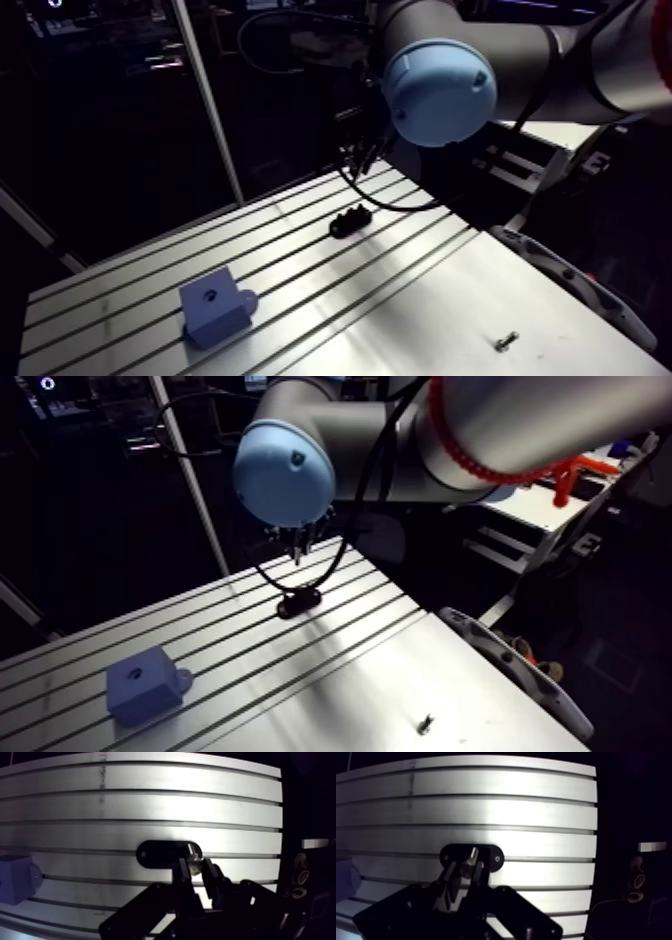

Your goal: Pick up the M10 bolt and insert it into the hex recess until seated.

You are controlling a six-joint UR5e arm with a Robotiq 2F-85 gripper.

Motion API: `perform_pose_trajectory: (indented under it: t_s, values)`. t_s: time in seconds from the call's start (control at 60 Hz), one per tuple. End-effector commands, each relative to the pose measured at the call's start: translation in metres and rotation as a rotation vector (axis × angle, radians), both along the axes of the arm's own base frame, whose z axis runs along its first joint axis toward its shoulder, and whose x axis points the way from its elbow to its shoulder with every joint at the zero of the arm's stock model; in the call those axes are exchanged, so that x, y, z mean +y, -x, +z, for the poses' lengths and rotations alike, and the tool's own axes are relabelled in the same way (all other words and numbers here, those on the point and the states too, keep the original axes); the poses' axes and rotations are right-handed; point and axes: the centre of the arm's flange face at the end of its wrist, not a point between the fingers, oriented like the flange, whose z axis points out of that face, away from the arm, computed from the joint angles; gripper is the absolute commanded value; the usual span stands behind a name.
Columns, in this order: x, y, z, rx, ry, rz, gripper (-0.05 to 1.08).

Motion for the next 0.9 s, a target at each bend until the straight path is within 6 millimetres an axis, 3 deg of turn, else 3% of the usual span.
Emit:
perform_pose_trajectory:
  t_s: [0.017,0.2,0.45,0.583,0.9]
  values:
    - [-0.009,-0.006,0.033,-0.063,0.043,-0.006,0.83]
    - [-0.034,-0.005,0.074,-0.133,0.064,-0.020,0.83]
    - [-0.079,-0.002,0.107,-0.211,0.037,-0.033,0.84]
    - [-0.094,-0.001,0.113,-0.220,0.033,-0.027,0.84]
    - [-0.169,0.007,0.120,-0.259,0.018,0.119,0.85]
